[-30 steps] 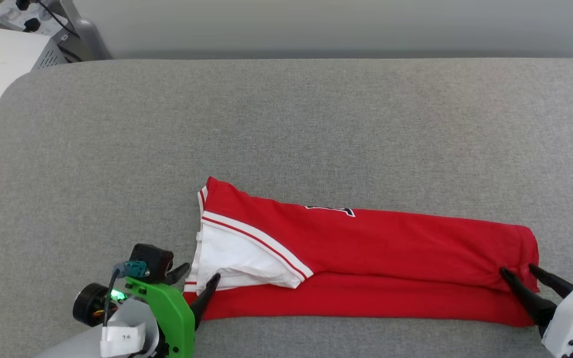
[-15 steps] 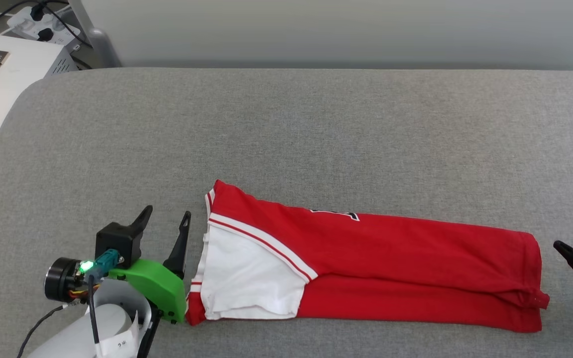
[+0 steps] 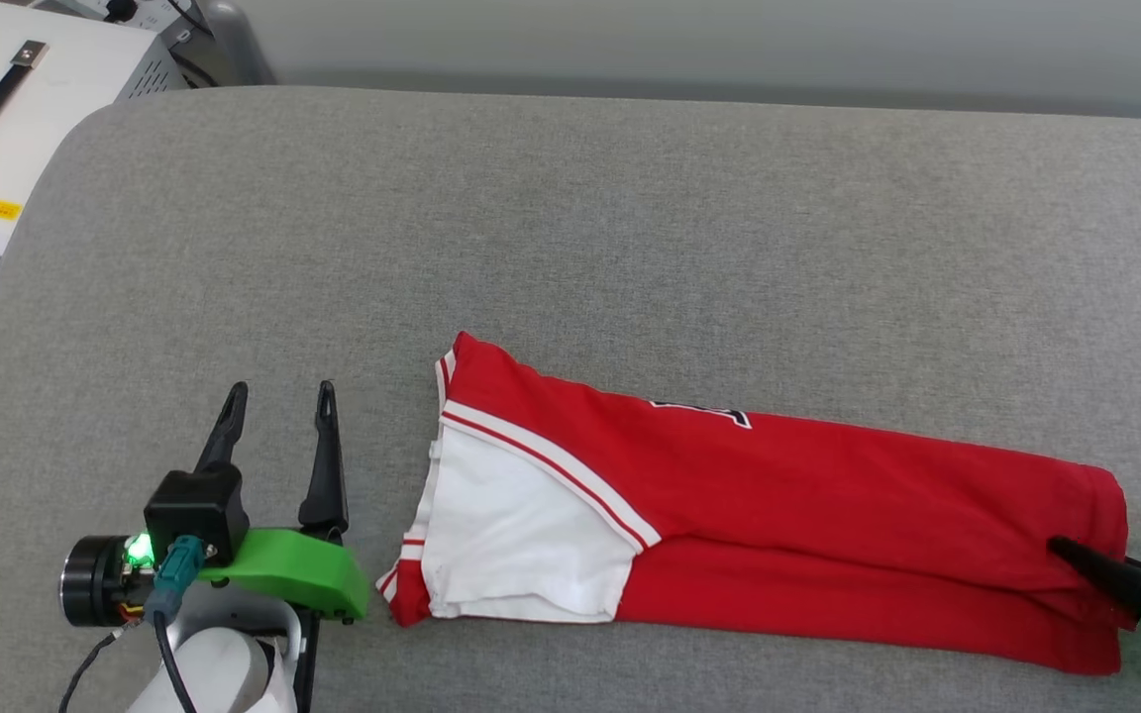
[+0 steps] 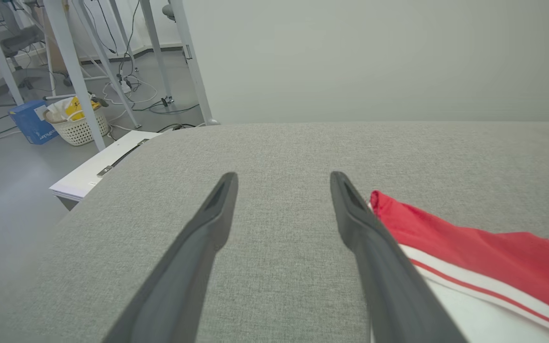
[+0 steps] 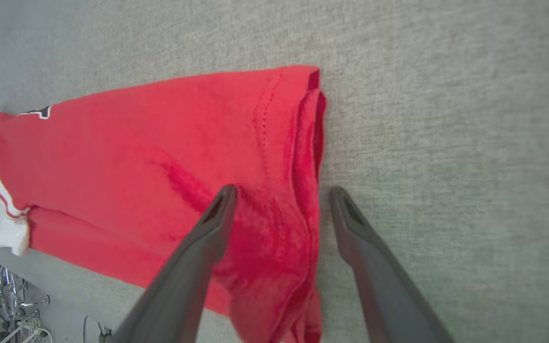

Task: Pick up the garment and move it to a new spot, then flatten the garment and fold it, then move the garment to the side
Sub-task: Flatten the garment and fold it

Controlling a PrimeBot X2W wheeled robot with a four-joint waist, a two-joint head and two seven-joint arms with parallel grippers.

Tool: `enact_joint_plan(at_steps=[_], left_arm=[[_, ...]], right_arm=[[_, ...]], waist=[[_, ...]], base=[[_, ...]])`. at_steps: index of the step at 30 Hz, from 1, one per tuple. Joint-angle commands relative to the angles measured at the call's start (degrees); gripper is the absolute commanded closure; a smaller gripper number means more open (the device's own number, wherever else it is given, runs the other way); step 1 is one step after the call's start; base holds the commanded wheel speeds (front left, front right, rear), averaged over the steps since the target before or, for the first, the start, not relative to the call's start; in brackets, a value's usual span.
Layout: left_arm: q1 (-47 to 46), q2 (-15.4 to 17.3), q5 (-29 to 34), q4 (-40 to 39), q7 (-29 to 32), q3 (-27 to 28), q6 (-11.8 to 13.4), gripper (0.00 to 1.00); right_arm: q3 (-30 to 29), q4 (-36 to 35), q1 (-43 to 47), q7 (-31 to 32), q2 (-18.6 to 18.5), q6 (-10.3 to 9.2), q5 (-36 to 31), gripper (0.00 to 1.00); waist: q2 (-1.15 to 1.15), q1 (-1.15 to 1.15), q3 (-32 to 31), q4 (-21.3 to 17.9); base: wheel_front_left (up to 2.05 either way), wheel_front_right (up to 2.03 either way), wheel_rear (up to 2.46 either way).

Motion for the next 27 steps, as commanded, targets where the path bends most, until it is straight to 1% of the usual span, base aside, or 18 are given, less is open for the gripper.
enact_joint_plan(at_steps=[1,9,13,16,17,18,19,27], left_arm=[[1.59,-1.53,1.91,-0.28,-0.33,1.94,-0.90,0.00],[6.41,-9.84,10.29,-1.10,-0.33,10.93,-6.49,0.00],[7.92,-13.17,14.17,-1.15,-0.33,13.93,-9.62,0.00],[8.56,-14.93,16.96,-1.30,-0.33,15.61,-11.18,0.00],[8.93,-15.80,18.07,-1.36,-0.33,16.31,-11.86,0.00],[9.11,-16.35,18.69,-1.42,-0.33,16.81,-12.30,0.00],[9.28,-16.94,19.51,-1.57,-0.33,17.44,-12.77,0.00],[10.88,-19.44,23.53,-1.37,-0.33,20.70,-15.98,0.00]], right_arm=[[0.79,0.75,-0.96,0.49,0.86,-0.04,0.21,0.00],[5.37,2.93,-1.16,0.95,5.15,-0.04,2.50,0.00],[7.20,3.16,-1.53,-0.10,5.80,-0.04,2.97,0.00],[8.09,3.41,-1.77,-1.05,5.66,-0.04,3.13,0.00],[8.56,3.48,-1.91,-1.79,5.37,-0.04,2.82,0.32],[8.81,3.60,-1.98,-2.31,5.20,-0.04,2.68,0.79],[9.08,3.73,-2.07,-2.82,4.97,-0.04,2.69,1.00],[9.04,5.11,-2.21,-6.35,1.34,-0.04,3.63,1.00]], waist=[[0.00,0.00,0.56,0.71],[0.00,0.00,0.33,1.56],[0.00,0.00,0.06,1.67],[0.00,0.00,-0.12,1.76],[0.00,0.00,-0.20,1.77],[0.00,0.00,-0.26,1.80],[0.00,0.00,-0.34,1.80],[0.00,0.00,-2.10,1.32]], base=[[0.00,0.00,0.00],[0.00,0.00,0.00],[0.00,0.00,0.00],[0.00,0.00,0.00],[0.00,0.00,0.00],[0.00,0.00,0.00],[0.00,0.00,0.00],[0.00,0.00,0.00]])
